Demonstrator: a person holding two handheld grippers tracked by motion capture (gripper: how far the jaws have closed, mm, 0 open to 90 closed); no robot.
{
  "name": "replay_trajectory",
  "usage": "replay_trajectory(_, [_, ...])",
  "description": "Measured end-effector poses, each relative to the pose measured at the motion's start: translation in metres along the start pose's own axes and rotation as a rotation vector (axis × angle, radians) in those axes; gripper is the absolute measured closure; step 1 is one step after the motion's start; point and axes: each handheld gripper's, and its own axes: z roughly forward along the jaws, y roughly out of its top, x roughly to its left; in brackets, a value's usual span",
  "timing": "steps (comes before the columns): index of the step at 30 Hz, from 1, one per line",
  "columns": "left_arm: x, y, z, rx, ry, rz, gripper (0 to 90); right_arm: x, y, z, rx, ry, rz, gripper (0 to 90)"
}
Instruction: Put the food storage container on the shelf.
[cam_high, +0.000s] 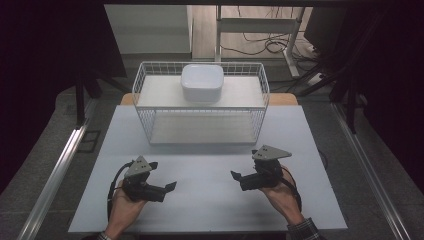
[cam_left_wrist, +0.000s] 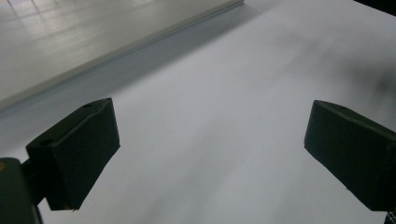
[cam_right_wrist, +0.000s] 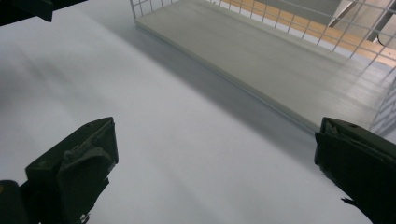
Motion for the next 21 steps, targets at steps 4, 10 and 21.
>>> replay_trajectory(4, [0.000, -0.011, -0.001, 0.015, 0.006, -0.001, 2.9, -0.001, -0.015, -0.004, 0.010, -0.009, 0.005, 0.0])
replay_trajectory(10, [0.002, -0.024, 0.000, 0.051, 0.005, -0.011, 2.8, -0.003, -0.029, -0.008, 0.026, -0.018, 0.018, 0.0])
replay_trajectory(21, [0.000, -0.049, -0.001, 0.145, 0.037, -0.009, 2.6, -0.003, -0.063, -0.006, 0.102, -0.031, 0.044, 0.0])
